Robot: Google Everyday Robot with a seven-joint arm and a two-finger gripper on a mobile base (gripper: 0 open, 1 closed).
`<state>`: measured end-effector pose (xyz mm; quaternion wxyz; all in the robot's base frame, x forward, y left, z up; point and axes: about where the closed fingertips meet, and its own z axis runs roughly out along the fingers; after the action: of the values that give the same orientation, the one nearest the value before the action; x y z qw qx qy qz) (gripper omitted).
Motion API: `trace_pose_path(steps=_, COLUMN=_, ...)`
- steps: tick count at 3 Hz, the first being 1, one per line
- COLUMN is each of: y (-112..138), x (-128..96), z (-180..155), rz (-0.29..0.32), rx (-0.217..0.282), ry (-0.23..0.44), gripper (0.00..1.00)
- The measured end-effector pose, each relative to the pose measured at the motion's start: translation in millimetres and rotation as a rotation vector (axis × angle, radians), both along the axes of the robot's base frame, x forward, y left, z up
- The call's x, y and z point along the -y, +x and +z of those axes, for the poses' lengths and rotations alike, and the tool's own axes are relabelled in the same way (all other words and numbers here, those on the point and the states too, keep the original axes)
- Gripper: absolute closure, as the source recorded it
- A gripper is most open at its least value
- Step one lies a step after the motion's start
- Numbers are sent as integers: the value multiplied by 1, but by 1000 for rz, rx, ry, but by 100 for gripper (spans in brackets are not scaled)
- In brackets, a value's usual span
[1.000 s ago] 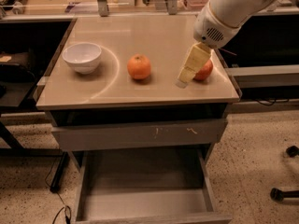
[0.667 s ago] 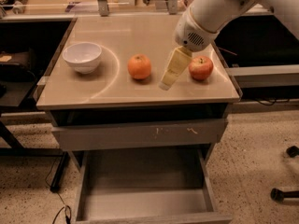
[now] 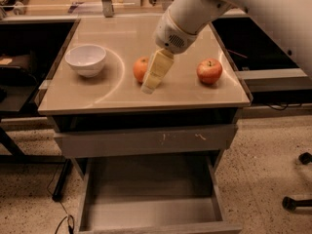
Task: Place orange into middle drawer
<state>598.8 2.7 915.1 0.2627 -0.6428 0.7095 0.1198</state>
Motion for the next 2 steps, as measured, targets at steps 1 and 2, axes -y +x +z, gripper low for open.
trace_pose_path(steps=1, y=0, x=-1, z=0, rz=1, rx=0, ry=0, gripper=0)
trace_pose_path(steps=2, y=15, x=-1, z=-5, rz=-2, rx=1, ry=31, gripper=0)
